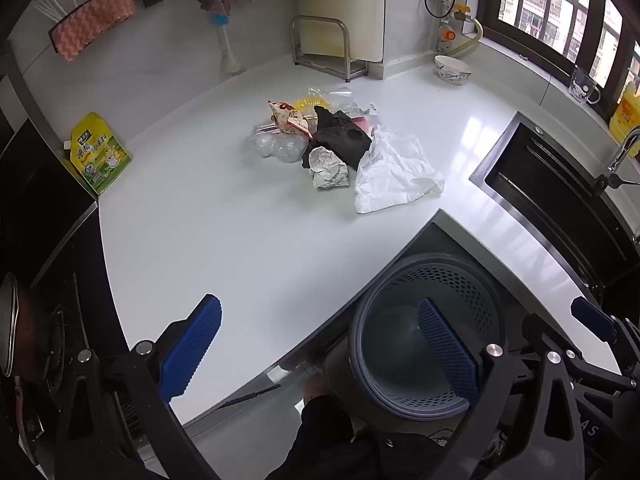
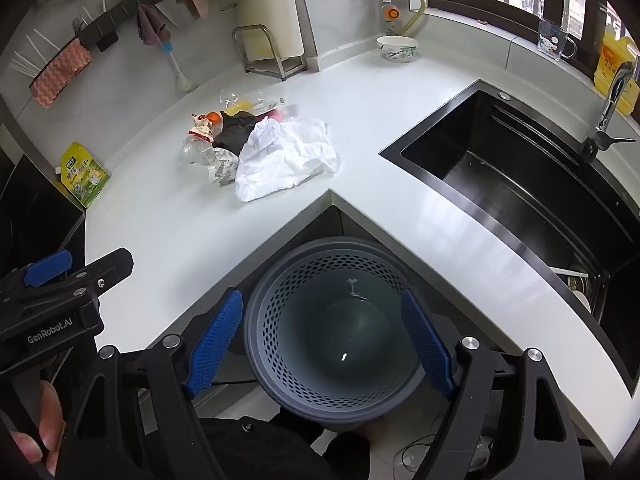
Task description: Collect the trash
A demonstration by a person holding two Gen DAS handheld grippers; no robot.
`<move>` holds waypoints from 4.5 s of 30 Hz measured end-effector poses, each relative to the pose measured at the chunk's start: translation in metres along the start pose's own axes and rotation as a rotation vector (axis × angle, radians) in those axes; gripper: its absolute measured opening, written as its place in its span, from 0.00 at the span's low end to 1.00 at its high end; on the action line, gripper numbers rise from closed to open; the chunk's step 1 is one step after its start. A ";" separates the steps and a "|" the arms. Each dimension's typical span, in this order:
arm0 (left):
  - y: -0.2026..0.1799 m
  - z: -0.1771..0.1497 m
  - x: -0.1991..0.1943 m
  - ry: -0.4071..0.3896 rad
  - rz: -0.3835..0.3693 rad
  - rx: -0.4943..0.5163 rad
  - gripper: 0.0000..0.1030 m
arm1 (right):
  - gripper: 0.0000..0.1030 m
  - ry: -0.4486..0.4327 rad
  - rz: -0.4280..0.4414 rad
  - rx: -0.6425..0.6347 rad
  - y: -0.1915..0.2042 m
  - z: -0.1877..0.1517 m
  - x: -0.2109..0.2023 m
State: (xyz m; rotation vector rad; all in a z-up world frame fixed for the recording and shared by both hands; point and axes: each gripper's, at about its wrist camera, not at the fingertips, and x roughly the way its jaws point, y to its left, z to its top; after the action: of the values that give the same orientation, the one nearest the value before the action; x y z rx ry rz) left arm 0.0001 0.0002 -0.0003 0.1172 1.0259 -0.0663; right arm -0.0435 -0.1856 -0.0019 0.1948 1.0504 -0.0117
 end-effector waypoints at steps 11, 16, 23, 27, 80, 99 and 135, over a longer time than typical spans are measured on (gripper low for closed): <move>0.001 0.000 0.002 -0.005 0.005 0.004 0.94 | 0.76 -0.005 -0.002 -0.001 -0.002 0.001 0.000; 0.000 0.000 0.001 -0.003 0.005 0.005 0.94 | 0.76 -0.007 -0.003 -0.003 0.001 0.001 -0.001; -0.001 -0.002 0.000 -0.004 0.006 0.006 0.94 | 0.76 -0.010 -0.003 -0.002 0.002 0.002 -0.002; 0.000 0.001 -0.003 -0.006 0.006 0.004 0.94 | 0.76 -0.013 -0.003 -0.003 0.002 0.001 -0.001; 0.002 0.000 -0.007 -0.007 0.005 0.000 0.94 | 0.76 -0.025 0.003 -0.005 0.003 0.000 -0.007; 0.008 0.000 0.002 0.009 -0.005 0.000 0.94 | 0.76 -0.018 0.008 0.006 0.003 0.003 -0.001; 0.085 0.154 0.158 -0.040 -0.070 0.035 0.94 | 0.76 -0.017 -0.083 -0.012 0.030 0.148 0.183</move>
State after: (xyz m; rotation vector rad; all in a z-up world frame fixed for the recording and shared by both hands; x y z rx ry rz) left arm 0.2219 0.0642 -0.0506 0.1115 0.9888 -0.1502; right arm 0.1780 -0.1655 -0.0844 0.1400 1.0412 -0.0821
